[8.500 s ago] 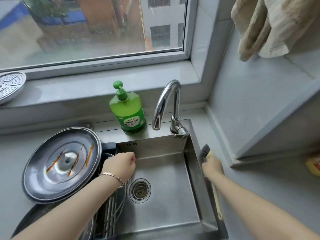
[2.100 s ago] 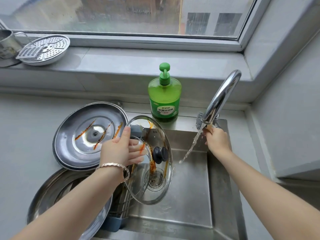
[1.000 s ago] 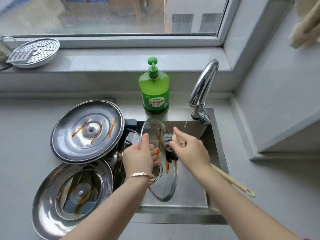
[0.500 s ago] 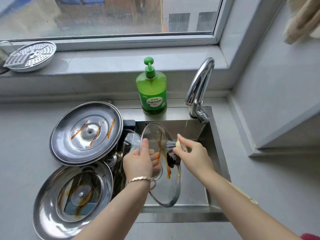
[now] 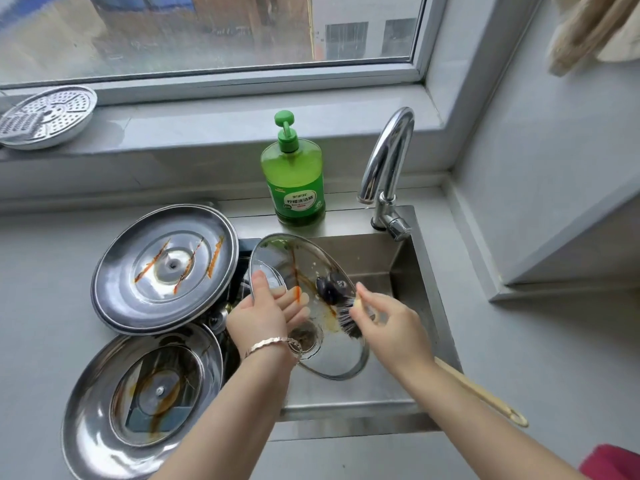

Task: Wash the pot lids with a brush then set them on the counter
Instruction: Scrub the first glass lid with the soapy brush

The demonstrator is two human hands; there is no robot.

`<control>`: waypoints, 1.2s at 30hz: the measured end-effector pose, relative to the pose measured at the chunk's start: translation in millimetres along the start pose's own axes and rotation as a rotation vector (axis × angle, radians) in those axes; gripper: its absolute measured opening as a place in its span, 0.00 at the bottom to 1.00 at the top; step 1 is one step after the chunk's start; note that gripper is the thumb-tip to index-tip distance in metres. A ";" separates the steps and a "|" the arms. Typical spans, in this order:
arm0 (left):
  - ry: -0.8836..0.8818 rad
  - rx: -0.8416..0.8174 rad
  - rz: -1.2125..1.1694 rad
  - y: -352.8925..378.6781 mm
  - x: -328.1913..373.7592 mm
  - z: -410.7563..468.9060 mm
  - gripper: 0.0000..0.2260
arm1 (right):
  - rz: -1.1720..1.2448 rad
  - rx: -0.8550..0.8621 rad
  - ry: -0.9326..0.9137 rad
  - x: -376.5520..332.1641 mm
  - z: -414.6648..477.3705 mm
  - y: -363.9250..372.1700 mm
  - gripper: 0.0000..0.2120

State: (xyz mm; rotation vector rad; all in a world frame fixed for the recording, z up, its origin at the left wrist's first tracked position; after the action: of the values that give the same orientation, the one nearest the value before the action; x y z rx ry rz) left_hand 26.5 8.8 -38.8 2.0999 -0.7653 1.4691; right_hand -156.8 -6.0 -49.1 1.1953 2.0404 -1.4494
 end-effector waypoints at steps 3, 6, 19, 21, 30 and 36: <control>0.036 -0.013 0.004 2.0 9.1 1.7 0.19 | 0.060 -0.053 -0.150 -16.3 -29.3 8.3 0.17; -0.001 0.003 -0.016 -0.9 10.3 2.7 0.20 | 0.064 -0.074 -0.256 -26.2 -42.9 9.7 0.20; -0.030 0.004 -0.110 -5.8 20.0 9.5 0.22 | 0.072 -0.025 -0.112 -6.7 -5.4 -9.2 0.17; -0.033 0.014 -0.111 -5.6 19.4 12.4 0.21 | 0.085 -0.053 -0.326 -28.9 -39.5 0.8 0.19; -0.001 -0.033 0.078 -3.8 4.7 5.0 0.20 | 0.042 -0.138 -0.442 -52.2 -58.4 22.8 0.19; 0.021 -0.073 0.139 -2.7 2.0 -1.2 0.22 | 0.034 -0.075 -0.307 -56.0 -31.6 12.7 0.17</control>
State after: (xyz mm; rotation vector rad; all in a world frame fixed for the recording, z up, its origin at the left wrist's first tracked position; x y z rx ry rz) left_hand 28.0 11.2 -36.6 2.0092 -0.9593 1.5081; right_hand -109.1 0.0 -4.6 0.9092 1.8385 -1.4276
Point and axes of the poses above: each hand's wrist, its own z-axis towards the middle knuckle, its own y-axis out of the palm, x = y × z, the point moved 7 cm from there along z, towards the middle knuckle, and after that the axes turned 15 degrees about y, right-handed, at the moved point
